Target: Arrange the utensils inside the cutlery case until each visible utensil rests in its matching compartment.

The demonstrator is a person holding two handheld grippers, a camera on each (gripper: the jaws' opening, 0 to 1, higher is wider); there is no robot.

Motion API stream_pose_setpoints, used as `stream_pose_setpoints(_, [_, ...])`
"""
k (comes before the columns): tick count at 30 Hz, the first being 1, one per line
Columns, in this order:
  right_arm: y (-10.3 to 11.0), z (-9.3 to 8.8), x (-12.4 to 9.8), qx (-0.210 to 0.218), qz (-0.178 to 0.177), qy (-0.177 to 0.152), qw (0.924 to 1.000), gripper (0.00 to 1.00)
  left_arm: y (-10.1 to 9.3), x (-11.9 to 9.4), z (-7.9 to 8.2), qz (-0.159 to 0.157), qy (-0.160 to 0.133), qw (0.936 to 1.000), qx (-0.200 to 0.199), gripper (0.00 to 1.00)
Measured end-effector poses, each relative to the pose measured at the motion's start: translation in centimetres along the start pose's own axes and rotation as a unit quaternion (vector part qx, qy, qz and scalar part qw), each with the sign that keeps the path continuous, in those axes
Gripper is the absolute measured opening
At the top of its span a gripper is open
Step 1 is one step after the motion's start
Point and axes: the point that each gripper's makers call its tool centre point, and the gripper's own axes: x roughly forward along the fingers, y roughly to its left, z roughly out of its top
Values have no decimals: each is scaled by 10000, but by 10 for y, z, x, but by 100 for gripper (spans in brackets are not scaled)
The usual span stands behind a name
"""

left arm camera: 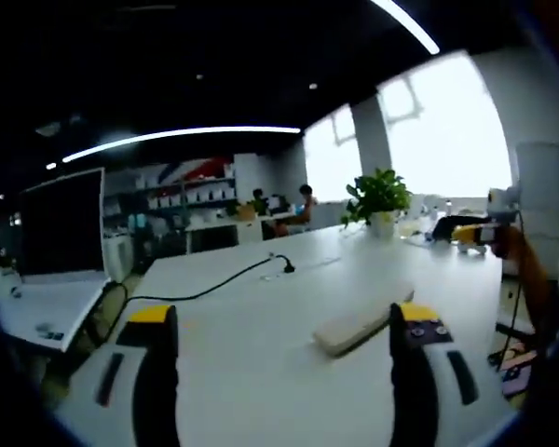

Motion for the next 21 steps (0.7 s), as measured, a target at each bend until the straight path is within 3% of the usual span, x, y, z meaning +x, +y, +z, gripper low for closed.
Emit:
stream_pose_setpoints(1, [-3, 0, -2, -54, -74, 32, 10000, 97, 0, -4, 0, 29, 3, 10000, -11, 100])
stream_pose_setpoints(3, [-10, -11, -14, -324, -331, 505, 9977, 97, -3, -10, -4, -1, 173, 9998, 125, 100])
stream_pose_setpoints(4, [-15, -17, -21, -234, -546, 740, 9955, 97, -6, -13, -6, -12, 280, 9994, 182, 100])
stream_pose_setpoints(9, [-20, -7, -34, -209, -759, 629, 9949, 98, -12, -24, 16, 192, -101, 9987, 468, 100])
stream_pose_setpoints(16, [-28, 7, -51, 37, -1062, 342, 9937, 97, -8, -29, 22, 401, -332, 9984, 206, 99])
stream_pose_setpoints(18, [-32, 7, -54, 210, -1183, 278, 9924, 97, 0, -31, 18, 705, -206, 9954, 610, 99])
stream_pose_setpoints(21, [-33, 4, -56, 308, -1206, 297, 9918, 96, 3, -31, 13, 902, -122, 9938, 632, 99])
